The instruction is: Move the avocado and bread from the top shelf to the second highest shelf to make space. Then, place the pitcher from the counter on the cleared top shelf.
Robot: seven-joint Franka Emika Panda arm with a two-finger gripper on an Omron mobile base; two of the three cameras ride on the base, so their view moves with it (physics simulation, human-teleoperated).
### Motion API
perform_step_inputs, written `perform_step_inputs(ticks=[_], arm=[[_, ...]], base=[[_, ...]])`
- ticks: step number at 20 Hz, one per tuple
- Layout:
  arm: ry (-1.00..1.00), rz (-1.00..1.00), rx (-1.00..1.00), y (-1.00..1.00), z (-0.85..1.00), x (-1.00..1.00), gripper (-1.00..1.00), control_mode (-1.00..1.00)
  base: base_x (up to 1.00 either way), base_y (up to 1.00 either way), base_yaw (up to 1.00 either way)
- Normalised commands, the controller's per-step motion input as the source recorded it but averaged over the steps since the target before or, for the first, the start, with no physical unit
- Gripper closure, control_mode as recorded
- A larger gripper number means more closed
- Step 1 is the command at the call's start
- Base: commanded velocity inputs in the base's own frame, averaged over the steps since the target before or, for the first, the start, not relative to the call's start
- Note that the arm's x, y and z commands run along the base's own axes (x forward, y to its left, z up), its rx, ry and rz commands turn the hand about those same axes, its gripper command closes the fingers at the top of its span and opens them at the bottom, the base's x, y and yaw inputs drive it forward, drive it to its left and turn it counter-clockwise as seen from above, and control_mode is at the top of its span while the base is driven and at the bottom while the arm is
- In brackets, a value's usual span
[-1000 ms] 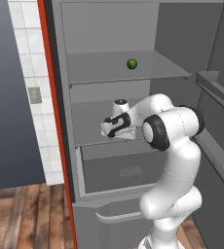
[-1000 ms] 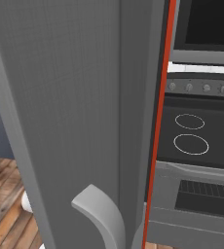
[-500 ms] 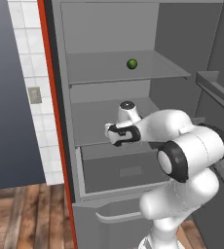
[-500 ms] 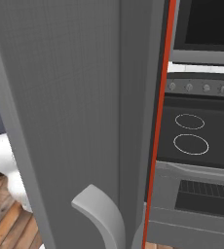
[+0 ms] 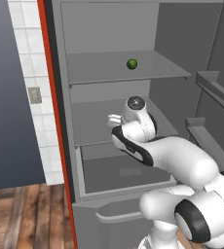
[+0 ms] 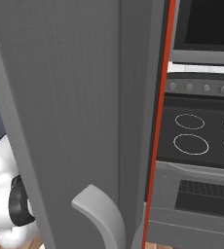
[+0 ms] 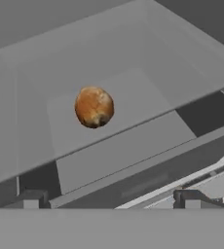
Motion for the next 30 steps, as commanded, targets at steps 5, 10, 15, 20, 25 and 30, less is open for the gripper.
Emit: perform_step_inputs(ticks=[5,10,15,20,25,30], arm=[[-0.17,0.04,-0.01,0.01,0.99,-0.31,-1.00,-1.00],[-0.01,0.00,-0.08,0.00,0.82,-0.21,-1.00,-1.00],[-0.02,0.02,-0.07,-0.05,0.67,-0.02,-1.00,-1.00],[-0.01,0.01,-0.05,-0.30,0.69,0.00,-1.00,-1.00],[0.00,0.00,-0.04,-0.59,0.27,0.13,-1.00,-1.00],[0.04,0.00,-0.14,-0.20,0.43,0.32,-1.00,-1.00]], base=[[0.00,0.00,0.00],[0.00,0.00,0.00],[0.00,0.00,0.00],[0.00,0.00,0.00],[0.00,0.00,0.00],[0.00,0.00,0.00]])
